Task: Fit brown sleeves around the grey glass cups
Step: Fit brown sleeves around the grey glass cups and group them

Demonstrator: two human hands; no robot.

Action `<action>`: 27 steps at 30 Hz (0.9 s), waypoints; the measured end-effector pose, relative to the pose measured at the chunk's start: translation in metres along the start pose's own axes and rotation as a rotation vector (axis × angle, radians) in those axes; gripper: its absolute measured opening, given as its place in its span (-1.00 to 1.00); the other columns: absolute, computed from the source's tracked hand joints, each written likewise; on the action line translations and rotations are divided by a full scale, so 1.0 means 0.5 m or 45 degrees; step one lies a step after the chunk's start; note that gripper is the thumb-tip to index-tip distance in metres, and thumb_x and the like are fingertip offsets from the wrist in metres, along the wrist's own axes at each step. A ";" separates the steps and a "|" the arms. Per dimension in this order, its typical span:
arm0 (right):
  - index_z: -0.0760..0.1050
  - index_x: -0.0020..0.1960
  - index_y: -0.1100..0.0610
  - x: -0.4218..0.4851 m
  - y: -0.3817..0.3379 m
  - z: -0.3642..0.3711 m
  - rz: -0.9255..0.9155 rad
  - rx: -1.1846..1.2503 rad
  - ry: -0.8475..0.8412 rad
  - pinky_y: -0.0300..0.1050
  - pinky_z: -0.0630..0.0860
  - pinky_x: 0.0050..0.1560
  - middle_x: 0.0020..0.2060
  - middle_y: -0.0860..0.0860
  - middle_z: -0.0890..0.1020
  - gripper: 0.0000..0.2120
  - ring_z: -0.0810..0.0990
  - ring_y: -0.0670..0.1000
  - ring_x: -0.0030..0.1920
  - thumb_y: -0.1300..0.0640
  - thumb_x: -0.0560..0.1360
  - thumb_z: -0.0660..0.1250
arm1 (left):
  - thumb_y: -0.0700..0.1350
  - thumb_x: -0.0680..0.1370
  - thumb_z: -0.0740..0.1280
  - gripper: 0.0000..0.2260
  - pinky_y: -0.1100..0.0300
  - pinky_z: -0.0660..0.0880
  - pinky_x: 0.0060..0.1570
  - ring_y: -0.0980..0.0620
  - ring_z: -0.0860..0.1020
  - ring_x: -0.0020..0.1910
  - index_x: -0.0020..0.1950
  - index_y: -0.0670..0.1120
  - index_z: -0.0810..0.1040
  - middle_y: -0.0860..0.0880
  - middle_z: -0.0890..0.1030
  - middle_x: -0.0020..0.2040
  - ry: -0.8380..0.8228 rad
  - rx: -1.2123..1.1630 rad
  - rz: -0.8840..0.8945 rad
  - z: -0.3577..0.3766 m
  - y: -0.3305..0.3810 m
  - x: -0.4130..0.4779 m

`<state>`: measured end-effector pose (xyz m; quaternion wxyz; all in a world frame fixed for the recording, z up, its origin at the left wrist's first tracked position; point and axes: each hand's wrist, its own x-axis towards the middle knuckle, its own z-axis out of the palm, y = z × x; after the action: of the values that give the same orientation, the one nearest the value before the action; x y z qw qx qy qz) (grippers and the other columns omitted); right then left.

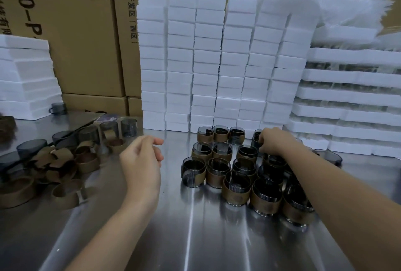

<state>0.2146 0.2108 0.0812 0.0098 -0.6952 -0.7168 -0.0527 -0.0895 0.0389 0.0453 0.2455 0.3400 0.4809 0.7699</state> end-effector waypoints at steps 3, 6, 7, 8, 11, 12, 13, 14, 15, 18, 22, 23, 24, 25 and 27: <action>0.60 0.22 0.12 0.001 -0.001 0.005 0.021 -0.021 0.129 0.05 0.63 0.10 0.17 0.13 0.66 -0.84 0.65 0.20 0.14 0.19 0.64 0.36 | -0.25 0.66 0.27 -0.72 0.38 0.34 -0.46 0.16 0.39 -0.46 -0.22 -0.13 0.62 0.06 0.44 -0.46 -0.051 0.001 -0.032 0.008 -0.005 -0.014; 0.63 0.12 0.12 -0.032 -0.011 -0.033 0.021 0.037 0.340 -0.01 0.54 -0.09 0.03 0.12 0.68 -0.86 0.66 0.21 0.03 0.19 0.63 0.32 | -0.25 0.67 0.26 -0.70 0.34 0.38 -0.41 0.13 0.41 -0.44 -0.23 -0.11 0.63 0.03 0.47 -0.44 -0.152 0.034 -0.068 0.018 -0.007 -0.030; 0.64 0.06 0.10 -0.054 -0.017 -0.047 -0.006 0.102 0.438 -0.03 0.47 -0.17 -0.07 0.08 0.67 -0.88 0.65 0.20 -0.04 0.18 0.61 0.32 | -0.24 0.68 0.26 -0.70 0.33 0.40 -0.40 0.13 0.43 -0.44 -0.21 -0.11 0.64 0.01 0.49 -0.43 -0.208 0.061 -0.093 0.022 -0.007 -0.036; 0.63 -0.01 0.07 -0.084 -0.026 -0.059 -0.045 0.173 0.541 -0.06 0.39 -0.26 -0.18 0.02 0.63 -0.89 0.61 0.18 -0.12 0.16 0.61 0.32 | -0.22 0.68 0.26 -0.71 0.34 0.42 -0.41 0.12 0.46 -0.44 -0.19 -0.11 0.66 0.00 0.52 -0.41 -0.280 0.078 -0.139 0.025 -0.005 -0.043; 0.59 -0.05 0.03 -0.202 -0.066 -0.076 -0.194 0.222 0.845 -0.10 0.23 -0.39 -0.29 -0.07 0.56 -0.88 0.49 0.12 -0.29 0.12 0.65 0.32 | -0.06 0.72 0.31 -0.75 0.30 0.50 -0.36 0.09 0.61 -0.38 -0.05 -0.12 0.71 -0.05 0.68 -0.27 -0.570 -0.020 -0.478 0.044 0.008 -0.076; 0.58 -0.03 0.02 -0.244 -0.082 -0.075 -0.259 0.213 0.944 -0.12 0.23 -0.41 -0.24 -0.06 0.60 -0.89 0.50 0.12 -0.31 0.09 0.66 0.34 | 0.05 0.72 0.31 -0.70 0.25 0.55 -0.28 0.07 0.69 -0.31 0.03 -0.12 0.73 -0.06 0.75 -0.18 -0.673 -0.040 -0.607 0.051 0.013 -0.089; 0.60 0.00 0.01 -0.286 -0.099 -0.072 -0.331 0.213 1.022 -0.13 0.26 -0.42 -0.18 -0.06 0.64 -0.92 0.54 0.13 -0.33 0.07 0.66 0.35 | 0.17 0.72 0.27 -0.61 0.19 0.58 -0.17 0.06 0.75 -0.20 0.12 -0.11 0.73 -0.06 0.79 -0.06 -0.776 -0.046 -0.712 0.057 0.017 -0.099; 0.62 0.03 0.01 -0.325 -0.116 -0.068 -0.396 0.217 1.072 -0.12 0.32 -0.43 -0.13 -0.07 0.67 -0.94 0.60 0.15 -0.33 0.06 0.65 0.38 | 0.27 0.70 0.22 -0.51 0.12 0.59 -0.06 0.06 0.79 -0.06 0.20 -0.09 0.72 -0.05 0.80 0.05 -0.865 -0.070 -0.794 0.063 0.021 -0.108; 0.64 0.05 0.01 -0.359 -0.133 -0.062 -0.443 0.210 1.105 -0.10 0.39 -0.44 -0.11 -0.07 0.68 -0.95 0.64 0.16 -0.35 0.06 0.63 0.41 | 0.35 0.68 0.18 -0.43 0.06 0.57 0.04 0.05 0.78 0.04 0.26 -0.08 0.70 -0.05 0.80 0.13 -0.928 -0.126 -0.863 0.067 0.026 -0.116; 0.66 -0.02 0.02 -0.424 -0.164 -0.047 -0.490 0.119 1.152 -0.11 0.37 -0.54 -0.19 -0.06 0.63 -0.84 0.61 0.11 -0.45 0.13 0.47 0.61 | 0.46 0.61 0.20 -0.31 0.03 0.55 0.08 0.01 0.78 0.08 0.30 -0.12 0.67 -0.07 0.78 0.21 -0.942 -0.342 -1.027 0.074 0.041 -0.132; 0.67 -0.01 0.04 -0.449 -0.166 -0.031 -0.540 0.124 1.226 -0.18 0.22 -0.57 -0.21 -0.05 0.54 -0.67 0.49 0.04 -0.47 0.24 0.32 0.70 | 0.44 0.56 0.32 -0.28 0.07 0.56 0.12 -0.01 0.78 -0.01 0.33 -0.18 0.68 -0.10 0.76 0.21 -0.911 -0.507 -1.111 0.074 0.058 -0.144; 0.67 -0.01 0.04 -0.449 -0.163 -0.026 -0.550 0.150 1.263 -0.19 0.21 -0.57 -0.21 -0.06 0.53 -0.67 0.48 0.03 -0.46 0.26 0.32 0.70 | 0.43 0.56 0.34 -0.29 0.08 0.56 0.15 -0.02 0.78 -0.01 0.31 -0.19 0.71 -0.11 0.76 0.20 -0.906 -0.544 -1.122 0.073 0.061 -0.145; 0.67 0.01 0.03 -0.448 -0.158 -0.022 -0.565 0.182 1.288 -0.18 0.24 -0.59 -0.20 -0.06 0.52 -0.66 0.47 0.03 -0.45 0.27 0.34 0.68 | 0.42 0.56 0.36 -0.30 0.08 0.55 0.21 -0.02 0.77 0.01 0.28 -0.20 0.74 -0.11 0.76 0.21 -0.908 -0.577 -1.131 0.072 0.065 -0.147; 0.67 0.05 0.03 -0.448 -0.154 -0.018 -0.589 0.217 1.302 -0.15 0.31 -0.61 -0.18 -0.06 0.51 -0.65 0.47 0.03 -0.44 0.28 0.36 0.67 | 0.41 0.55 0.38 -0.30 0.08 0.52 0.29 -0.03 0.76 0.07 0.27 -0.20 0.75 -0.11 0.75 0.24 -0.918 -0.608 -1.143 0.070 0.067 -0.149; 0.66 0.13 0.00 -0.449 -0.147 -0.011 -0.646 0.271 1.320 -0.08 0.40 -0.61 -0.15 -0.06 0.51 -0.63 0.47 0.04 -0.43 0.27 0.42 0.64 | 0.39 0.53 0.43 -0.29 0.09 0.43 0.44 -0.05 0.70 0.16 0.33 -0.21 0.72 -0.09 0.72 0.29 -0.931 -0.677 -1.168 0.066 0.071 -0.155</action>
<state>0.1483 -0.0151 0.0625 0.4159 -0.3804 -0.7639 -0.3142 -0.0160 -0.0117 0.0655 0.7739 0.2679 0.2555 0.5139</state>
